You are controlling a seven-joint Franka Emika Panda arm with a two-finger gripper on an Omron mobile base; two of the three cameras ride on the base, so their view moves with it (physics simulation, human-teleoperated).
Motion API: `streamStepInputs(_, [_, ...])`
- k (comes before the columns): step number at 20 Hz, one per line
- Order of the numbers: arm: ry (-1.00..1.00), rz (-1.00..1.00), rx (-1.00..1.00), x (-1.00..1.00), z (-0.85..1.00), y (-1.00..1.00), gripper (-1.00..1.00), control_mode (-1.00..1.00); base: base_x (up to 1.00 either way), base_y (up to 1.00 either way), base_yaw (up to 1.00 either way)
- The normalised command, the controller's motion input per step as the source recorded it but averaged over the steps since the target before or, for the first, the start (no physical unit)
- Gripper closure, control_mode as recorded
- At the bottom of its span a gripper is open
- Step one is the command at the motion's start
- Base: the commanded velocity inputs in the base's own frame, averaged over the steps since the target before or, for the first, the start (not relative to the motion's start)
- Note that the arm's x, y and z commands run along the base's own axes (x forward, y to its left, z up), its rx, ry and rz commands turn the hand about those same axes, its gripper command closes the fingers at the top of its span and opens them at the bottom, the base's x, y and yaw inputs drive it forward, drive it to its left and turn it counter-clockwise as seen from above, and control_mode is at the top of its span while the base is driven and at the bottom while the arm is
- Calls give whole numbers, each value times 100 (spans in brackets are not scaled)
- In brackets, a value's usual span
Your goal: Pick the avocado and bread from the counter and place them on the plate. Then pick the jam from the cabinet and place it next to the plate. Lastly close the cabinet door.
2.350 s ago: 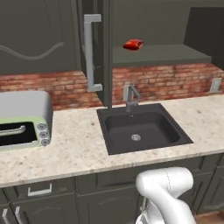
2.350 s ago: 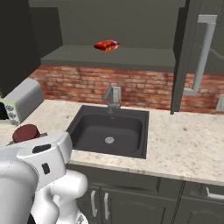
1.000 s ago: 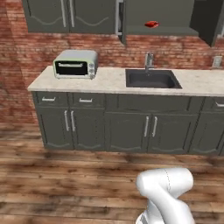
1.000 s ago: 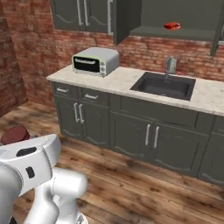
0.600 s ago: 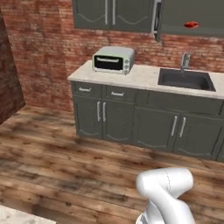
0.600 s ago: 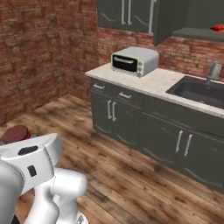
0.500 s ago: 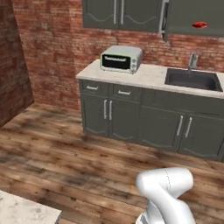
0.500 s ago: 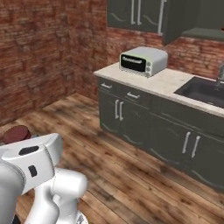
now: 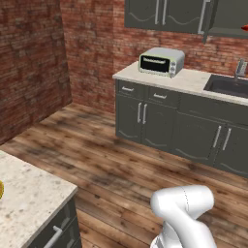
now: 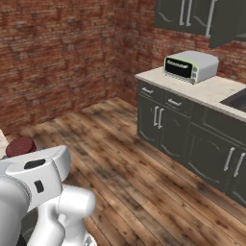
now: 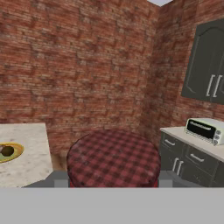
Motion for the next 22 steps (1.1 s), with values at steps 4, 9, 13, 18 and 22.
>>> streamStepInputs(4, [0, 0, 0, 0, 0, 0, 100, 100, -76, -9, 32])
streamStepInputs(9, [0, 0, 0, 0, 0, 0, 100, 100, -67, 0, 37])
streamStepInputs(13, [0, 0, 0, 0, 0, 0, 100, 100, -42, 0, 43])
streamStepInputs(18, [0, 0, 0, 0, 0, 0, 100, 100, -17, 0, 46])
streamStepInputs(22, [0, 0, 0, 0, 0, 0, 100, 100, -1, 0, 49])
